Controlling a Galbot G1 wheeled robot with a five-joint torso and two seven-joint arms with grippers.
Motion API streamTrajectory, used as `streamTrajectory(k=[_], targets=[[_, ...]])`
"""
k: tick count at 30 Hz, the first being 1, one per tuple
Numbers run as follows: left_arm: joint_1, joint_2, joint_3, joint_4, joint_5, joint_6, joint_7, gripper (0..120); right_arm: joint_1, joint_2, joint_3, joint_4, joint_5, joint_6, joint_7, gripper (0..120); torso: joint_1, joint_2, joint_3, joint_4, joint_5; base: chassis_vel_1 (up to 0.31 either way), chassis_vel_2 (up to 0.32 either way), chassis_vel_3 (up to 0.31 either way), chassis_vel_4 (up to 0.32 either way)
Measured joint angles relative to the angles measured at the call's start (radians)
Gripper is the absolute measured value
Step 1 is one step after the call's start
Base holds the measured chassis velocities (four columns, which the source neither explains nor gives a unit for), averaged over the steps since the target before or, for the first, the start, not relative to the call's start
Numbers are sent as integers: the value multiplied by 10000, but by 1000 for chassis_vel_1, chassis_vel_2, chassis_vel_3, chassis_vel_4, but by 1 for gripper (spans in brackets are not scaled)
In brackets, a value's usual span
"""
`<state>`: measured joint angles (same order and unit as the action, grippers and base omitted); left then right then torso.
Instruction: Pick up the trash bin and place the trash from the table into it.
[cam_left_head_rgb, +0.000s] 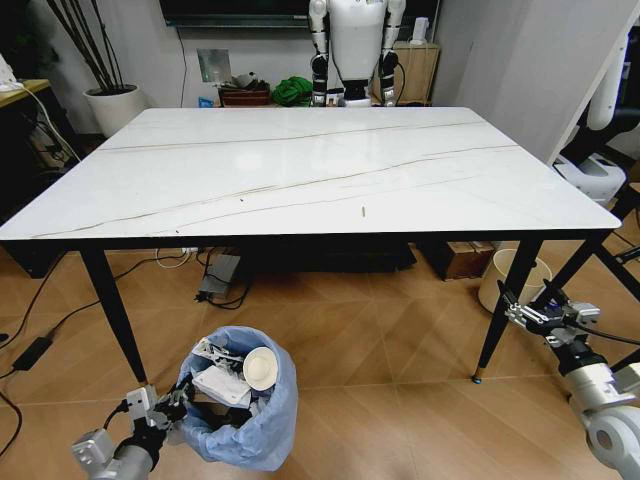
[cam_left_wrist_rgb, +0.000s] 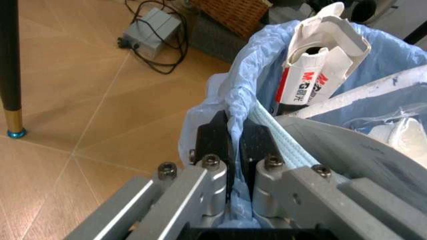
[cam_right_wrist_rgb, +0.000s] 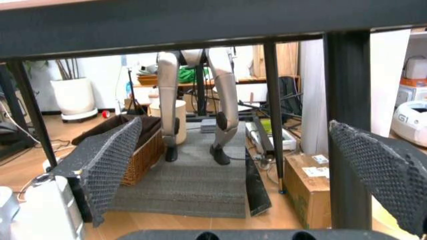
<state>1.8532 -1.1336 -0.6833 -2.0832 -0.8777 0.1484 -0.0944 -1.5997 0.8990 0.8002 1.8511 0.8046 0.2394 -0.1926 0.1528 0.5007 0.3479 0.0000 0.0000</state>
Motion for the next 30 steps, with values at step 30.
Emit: streamTrajectory(k=[30], targets=[[-271,-40,109,457,95,-14,25,0,0,0,0,0,0,0,0,100,-419,-1234,-814,0,0,0,0,0,0]])
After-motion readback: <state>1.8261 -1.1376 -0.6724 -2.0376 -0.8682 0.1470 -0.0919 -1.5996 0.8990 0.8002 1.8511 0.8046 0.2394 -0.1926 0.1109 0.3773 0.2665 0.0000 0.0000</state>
